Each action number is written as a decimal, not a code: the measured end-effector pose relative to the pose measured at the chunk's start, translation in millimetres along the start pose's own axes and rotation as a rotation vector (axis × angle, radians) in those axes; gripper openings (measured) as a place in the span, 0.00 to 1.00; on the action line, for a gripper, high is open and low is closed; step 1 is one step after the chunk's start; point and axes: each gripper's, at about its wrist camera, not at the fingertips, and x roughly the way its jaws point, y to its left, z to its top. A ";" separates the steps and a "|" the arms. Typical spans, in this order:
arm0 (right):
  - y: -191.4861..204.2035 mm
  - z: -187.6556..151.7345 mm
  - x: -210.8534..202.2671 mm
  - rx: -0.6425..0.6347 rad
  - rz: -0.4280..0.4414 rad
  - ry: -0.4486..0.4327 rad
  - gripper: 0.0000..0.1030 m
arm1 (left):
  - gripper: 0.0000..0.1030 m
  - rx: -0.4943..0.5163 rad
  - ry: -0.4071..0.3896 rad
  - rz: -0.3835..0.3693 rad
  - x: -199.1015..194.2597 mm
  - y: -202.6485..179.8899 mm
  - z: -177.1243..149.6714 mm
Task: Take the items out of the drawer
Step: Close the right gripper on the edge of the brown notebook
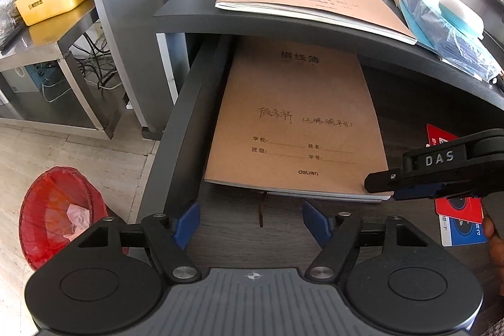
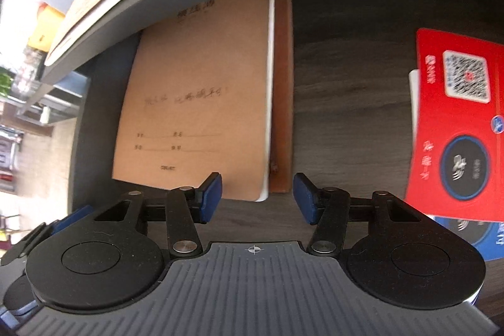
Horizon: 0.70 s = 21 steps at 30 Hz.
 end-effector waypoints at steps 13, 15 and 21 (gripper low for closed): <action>-7.4 3.3 10.0 0.082 0.088 0.039 0.49 | 0.69 -0.025 0.009 0.012 -1.5 3.6 -3.6; -10.2 1.9 8.9 0.105 0.120 0.045 0.47 | 0.69 -0.026 0.009 0.012 -1.9 3.8 -4.1; -12.2 -0.2 15.0 0.134 0.129 0.082 0.47 | 0.69 -0.030 0.010 0.012 -1.6 4.7 -3.8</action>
